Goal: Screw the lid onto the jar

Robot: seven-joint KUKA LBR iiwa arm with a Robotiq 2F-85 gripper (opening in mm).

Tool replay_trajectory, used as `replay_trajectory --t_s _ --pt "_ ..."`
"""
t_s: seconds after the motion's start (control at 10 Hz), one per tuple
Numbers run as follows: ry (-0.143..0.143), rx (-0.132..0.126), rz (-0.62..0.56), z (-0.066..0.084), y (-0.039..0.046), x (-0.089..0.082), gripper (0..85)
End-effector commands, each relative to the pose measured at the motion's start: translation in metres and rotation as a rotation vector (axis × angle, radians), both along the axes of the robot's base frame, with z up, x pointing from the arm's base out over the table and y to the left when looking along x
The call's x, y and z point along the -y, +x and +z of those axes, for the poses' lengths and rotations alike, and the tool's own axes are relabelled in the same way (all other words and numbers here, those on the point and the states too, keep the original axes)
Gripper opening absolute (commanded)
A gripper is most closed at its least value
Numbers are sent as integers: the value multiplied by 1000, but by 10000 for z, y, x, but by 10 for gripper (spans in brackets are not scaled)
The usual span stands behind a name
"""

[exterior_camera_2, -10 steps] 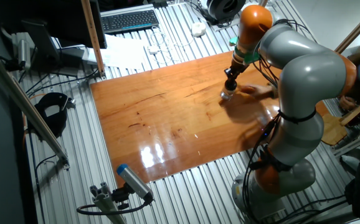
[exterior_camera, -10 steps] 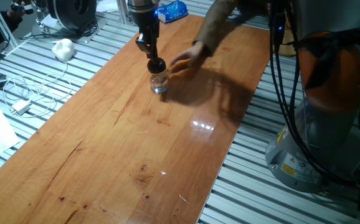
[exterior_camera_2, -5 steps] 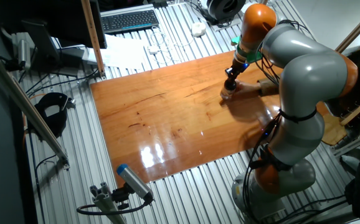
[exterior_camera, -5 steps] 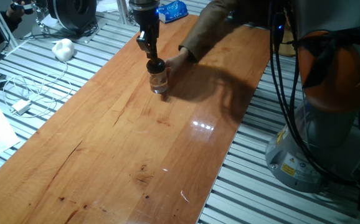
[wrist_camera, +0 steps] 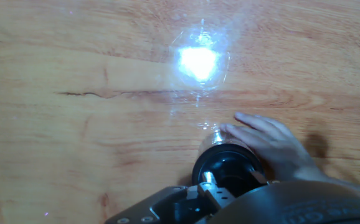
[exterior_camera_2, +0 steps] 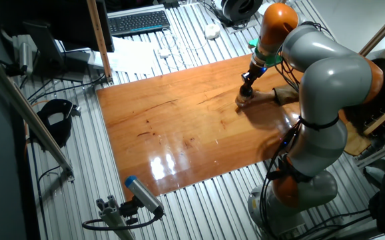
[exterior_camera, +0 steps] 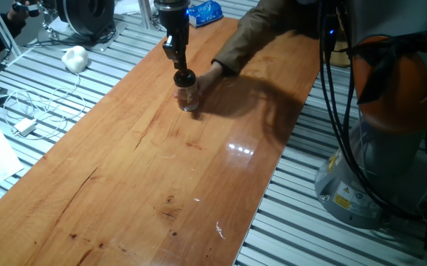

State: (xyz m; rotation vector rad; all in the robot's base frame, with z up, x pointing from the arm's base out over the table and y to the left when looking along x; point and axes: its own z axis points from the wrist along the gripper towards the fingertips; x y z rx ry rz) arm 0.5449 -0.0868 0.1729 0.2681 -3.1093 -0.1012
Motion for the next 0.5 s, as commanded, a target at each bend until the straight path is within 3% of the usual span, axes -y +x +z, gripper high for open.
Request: replay_trajectory --t_s 0.0,0.1,0.2,0.4 --pt "-6 6 -5 1 1 -1 170" --pt "-8 8 -8 0 1 -2 170" --pt "-8 8 -8 0 0 -1 340" --pt "-10 7 -11 -1 0 -2 340"
